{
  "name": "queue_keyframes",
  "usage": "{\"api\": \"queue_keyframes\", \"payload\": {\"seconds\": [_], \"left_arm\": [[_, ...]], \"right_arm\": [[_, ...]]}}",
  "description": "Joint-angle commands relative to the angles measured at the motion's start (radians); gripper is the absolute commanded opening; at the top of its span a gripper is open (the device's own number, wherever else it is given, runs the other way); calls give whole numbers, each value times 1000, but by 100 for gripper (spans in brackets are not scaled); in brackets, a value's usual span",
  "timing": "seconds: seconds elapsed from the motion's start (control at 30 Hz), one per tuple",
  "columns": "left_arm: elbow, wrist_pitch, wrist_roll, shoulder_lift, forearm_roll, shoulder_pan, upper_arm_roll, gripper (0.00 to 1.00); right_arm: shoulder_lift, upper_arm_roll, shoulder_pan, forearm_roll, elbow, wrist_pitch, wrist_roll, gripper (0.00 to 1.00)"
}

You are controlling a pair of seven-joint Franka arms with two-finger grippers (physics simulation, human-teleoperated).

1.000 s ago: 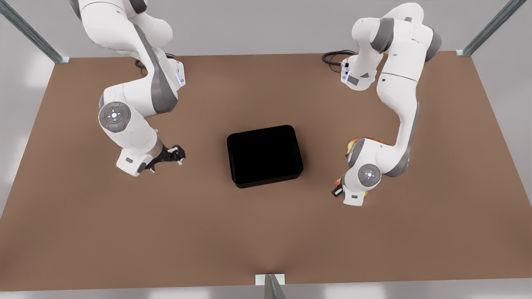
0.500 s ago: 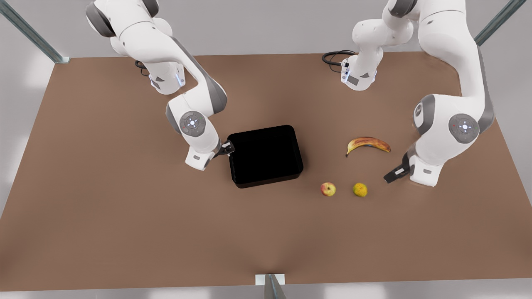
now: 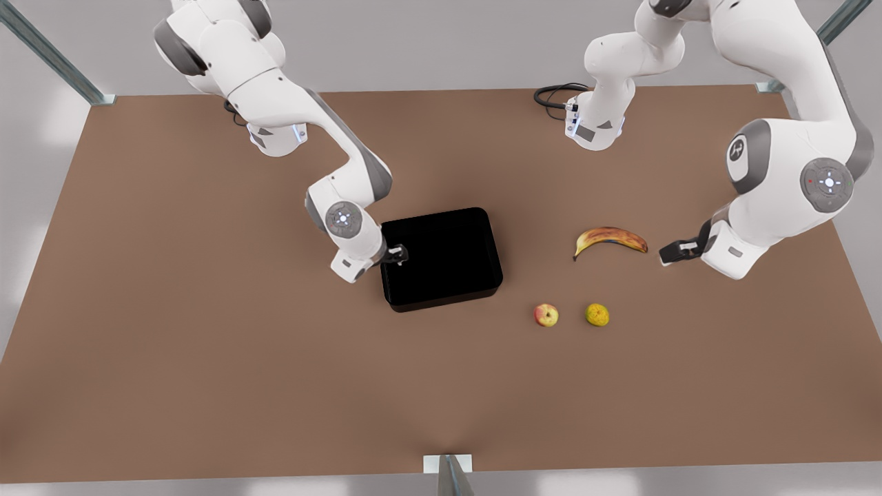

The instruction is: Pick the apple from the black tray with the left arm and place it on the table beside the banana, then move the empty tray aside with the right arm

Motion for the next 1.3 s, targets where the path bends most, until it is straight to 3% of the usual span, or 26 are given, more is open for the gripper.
{"api": "queue_keyframes", "payload": {"seconds": [0.0, 0.37, 0.5, 0.63, 0.67, 0.87, 1.17, 1.27], "left_arm": [[3, -31, 228, -6, -4, 20, 4, 100], [10, 1, 223, 12, 10, 34, 1, 100], [10, 9, 223, 12, 10, 34, 1, 100], [10, 9, 223, 12, 10, 35, 1, 100], [8, 9, 223, 12, 11, 35, 2, 100], [8, 9, 223, 12, 11, 35, 2, 100], [7, 9, 223, 12, 11, 35, 2, 100], [7, 9, 223, 12, 11, 35, 2, 100]], "right_arm": [[20, 0, 9, 0, -3, 47, 152, 100], [50, -3, 1, 0, -92, 159, 57, 99], [63, -3, 1, -2, -86, 177, 46, 80], [61, -4, 1, -2, -83, 177, 37, 44], [61, -4, 1, -2, -83, 176, 26, 40], [63, -4, 3, -2, -84, 176, 11, 29], [81, -4, 9, -2, -83, 179, 11, 29], [81, -4, 9, -2, -83, 179, 11, 17]]}}
